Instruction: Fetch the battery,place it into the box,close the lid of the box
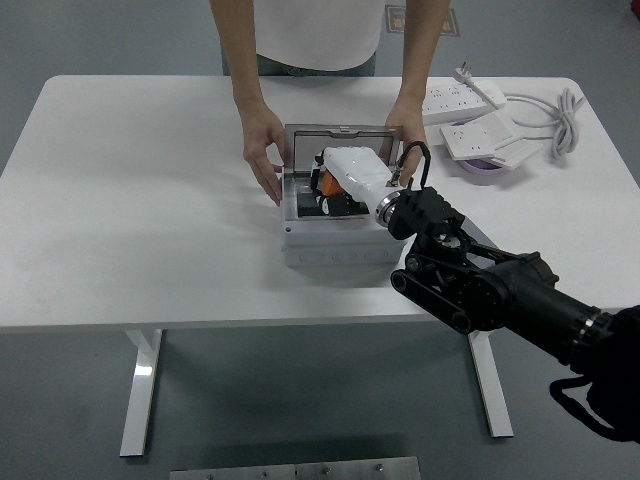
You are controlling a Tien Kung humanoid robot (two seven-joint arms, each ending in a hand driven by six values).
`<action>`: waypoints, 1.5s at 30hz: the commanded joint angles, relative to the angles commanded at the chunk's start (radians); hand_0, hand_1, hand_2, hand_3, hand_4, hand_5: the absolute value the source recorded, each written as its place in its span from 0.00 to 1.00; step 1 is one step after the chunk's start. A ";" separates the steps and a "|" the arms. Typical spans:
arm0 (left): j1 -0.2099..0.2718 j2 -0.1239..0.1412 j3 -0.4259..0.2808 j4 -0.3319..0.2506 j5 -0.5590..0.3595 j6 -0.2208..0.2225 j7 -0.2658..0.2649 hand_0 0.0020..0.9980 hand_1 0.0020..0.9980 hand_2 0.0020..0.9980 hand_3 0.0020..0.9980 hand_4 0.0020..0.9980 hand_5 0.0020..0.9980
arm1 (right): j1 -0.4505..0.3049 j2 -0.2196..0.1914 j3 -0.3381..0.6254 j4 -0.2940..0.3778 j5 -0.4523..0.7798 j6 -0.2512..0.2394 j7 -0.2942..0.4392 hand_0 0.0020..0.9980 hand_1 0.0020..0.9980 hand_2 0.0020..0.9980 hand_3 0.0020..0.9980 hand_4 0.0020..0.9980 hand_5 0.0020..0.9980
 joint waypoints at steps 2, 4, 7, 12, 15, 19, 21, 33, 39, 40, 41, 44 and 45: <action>0.000 0.000 0.000 0.000 0.000 0.001 0.000 0.57 0.72 0.66 0.60 0.69 0.18 | 0.000 0.000 -0.001 -0.001 0.002 0.001 0.003 0.44 0.33 0.39 0.44 0.66 0.17; 0.000 0.000 0.001 0.000 -0.001 0.001 0.000 0.57 0.72 0.66 0.60 0.69 0.18 | 0.000 0.000 -0.002 -0.002 0.004 0.002 0.005 0.44 0.33 0.39 0.44 0.66 0.17; 0.000 -0.001 0.002 0.000 -0.002 0.002 -0.001 0.57 0.72 0.66 0.61 0.69 0.18 | 0.000 0.000 -0.004 -0.001 0.007 0.001 0.006 0.60 0.39 0.46 0.50 0.81 0.34; 0.000 -0.001 0.002 -0.001 -0.003 0.003 -0.001 0.57 0.71 0.66 0.61 0.69 0.17 | 0.002 0.001 -0.007 -0.002 0.010 0.002 0.004 0.69 0.43 0.49 0.49 0.87 0.44; 0.000 -0.001 0.003 -0.001 -0.002 0.004 -0.001 0.57 0.71 0.66 0.61 0.69 0.17 | 0.003 0.002 -0.009 -0.002 0.012 0.004 0.003 0.69 0.43 0.49 0.49 0.87 0.44; -0.001 -0.001 0.003 -0.001 -0.001 0.004 -0.001 0.57 0.72 0.66 0.61 0.69 0.18 | 0.003 0.002 -0.010 -0.004 0.020 0.002 0.005 0.71 0.44 0.50 0.50 0.89 0.48; -0.001 -0.002 0.003 -0.001 -0.001 0.004 -0.002 0.57 0.72 0.66 0.61 0.69 0.18 | 0.004 0.001 -0.011 -0.004 0.022 0.001 0.006 0.71 0.44 0.50 0.50 0.89 0.48; 0.003 -0.002 0.004 -0.002 -0.001 0.006 -0.001 0.57 0.72 0.65 0.61 0.69 0.18 | 0.008 -0.008 -0.004 0.017 0.032 0.011 -0.033 0.71 0.45 0.51 0.50 0.91 0.48; 0.003 -0.003 0.003 -0.003 0.003 0.005 -0.001 0.57 0.72 0.65 0.61 0.69 0.18 | 0.012 -0.012 0.003 0.033 0.054 0.009 -0.042 0.66 0.43 0.51 0.50 0.91 0.48; 0.003 -0.002 0.003 -0.003 0.003 0.005 -0.001 0.57 0.72 0.65 0.61 0.69 0.18 | 0.013 -0.012 0.004 0.034 0.055 0.008 -0.043 0.66 0.43 0.51 0.50 0.91 0.48; 0.003 -0.002 0.003 -0.003 0.003 0.005 -0.001 0.57 0.72 0.65 0.61 0.69 0.18 | 0.014 -0.013 0.004 0.036 0.057 0.007 -0.043 0.66 0.43 0.51 0.50 0.91 0.48; 0.004 -0.001 0.002 -0.004 0.003 0.006 0.000 0.57 0.72 0.66 0.61 0.69 0.18 | 0.015 -0.015 0.006 0.038 0.060 0.005 -0.044 0.46 0.41 0.49 0.51 0.91 0.49; 0.004 -0.001 0.002 -0.004 0.003 0.006 0.000 0.57 0.72 0.66 0.61 0.69 0.18 | 0.015 -0.016 0.008 0.039 0.059 0.005 -0.045 0.46 0.41 0.49 0.51 0.91 0.49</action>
